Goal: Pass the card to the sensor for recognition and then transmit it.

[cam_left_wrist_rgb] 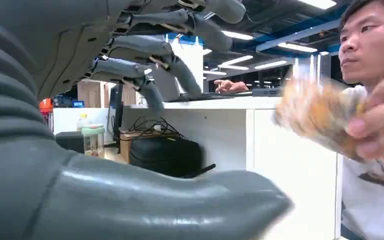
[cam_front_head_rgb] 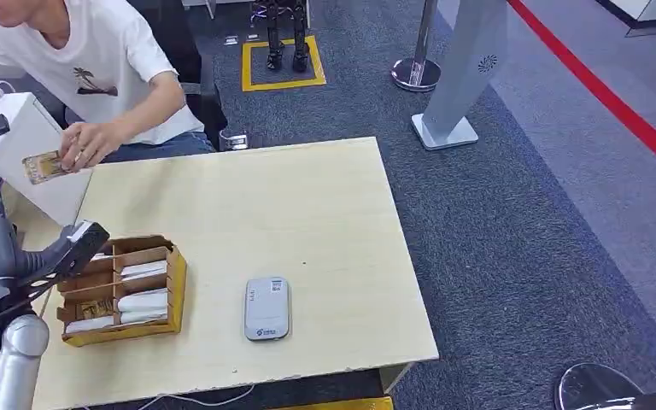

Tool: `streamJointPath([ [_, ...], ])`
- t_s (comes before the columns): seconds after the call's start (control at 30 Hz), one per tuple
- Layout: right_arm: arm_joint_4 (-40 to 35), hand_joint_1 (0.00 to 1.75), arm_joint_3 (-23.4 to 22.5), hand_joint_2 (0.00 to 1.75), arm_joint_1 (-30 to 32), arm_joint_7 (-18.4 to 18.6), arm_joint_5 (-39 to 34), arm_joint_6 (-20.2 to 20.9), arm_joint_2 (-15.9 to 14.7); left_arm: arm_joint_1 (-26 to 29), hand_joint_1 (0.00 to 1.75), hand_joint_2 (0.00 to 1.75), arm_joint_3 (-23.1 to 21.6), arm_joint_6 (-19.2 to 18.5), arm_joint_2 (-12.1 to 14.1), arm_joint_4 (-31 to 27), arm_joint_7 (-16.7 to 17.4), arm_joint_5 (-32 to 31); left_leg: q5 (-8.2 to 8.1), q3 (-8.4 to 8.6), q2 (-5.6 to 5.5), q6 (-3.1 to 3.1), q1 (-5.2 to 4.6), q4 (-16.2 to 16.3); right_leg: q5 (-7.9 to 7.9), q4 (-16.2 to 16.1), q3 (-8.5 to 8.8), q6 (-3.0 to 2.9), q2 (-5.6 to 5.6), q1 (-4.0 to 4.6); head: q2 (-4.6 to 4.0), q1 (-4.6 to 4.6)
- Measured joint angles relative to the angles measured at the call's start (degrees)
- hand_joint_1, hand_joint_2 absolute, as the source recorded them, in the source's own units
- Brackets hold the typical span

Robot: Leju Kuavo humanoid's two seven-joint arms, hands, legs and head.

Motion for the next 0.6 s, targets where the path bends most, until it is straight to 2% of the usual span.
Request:
streamJointPath([
  [0.37,0.0,0.00,-0.1,0.00,0.1,0.0,-0.2,0.0,0.0,-0.2,0.00,0.00,0.0,0.0,-0.1,-0.2,-0.2,0.9,0.00,0.00,0.00,0.00,0.00,0.0,0.00,0.0,0.00,0.00,0.00,0.00,0.02,0.00],
  [0.4,0.0,0.00,-0.1,0.00,0.1,0.0,-0.2,0.0,0.0,-0.2,0.00,1.75,0.0,0.0,-0.1,-0.4,-0.5,1.3,0.00,-0.01,0.00,0.00,0.00,0.0,0.00,0.0,0.00,0.00,0.00,0.00,0.02,0.00],
  [0.6,0.0,0.00,-0.2,0.00,0.1,0.0,-0.6,0.0,0.0,0.8,0.00,1.75,-0.1,-0.2,-0.9,-3.0,-1.7,3.4,0.00,0.00,0.00,0.00,-0.01,0.0,0.00,0.0,0.00,0.00,0.01,0.00,0.02,0.00],
])
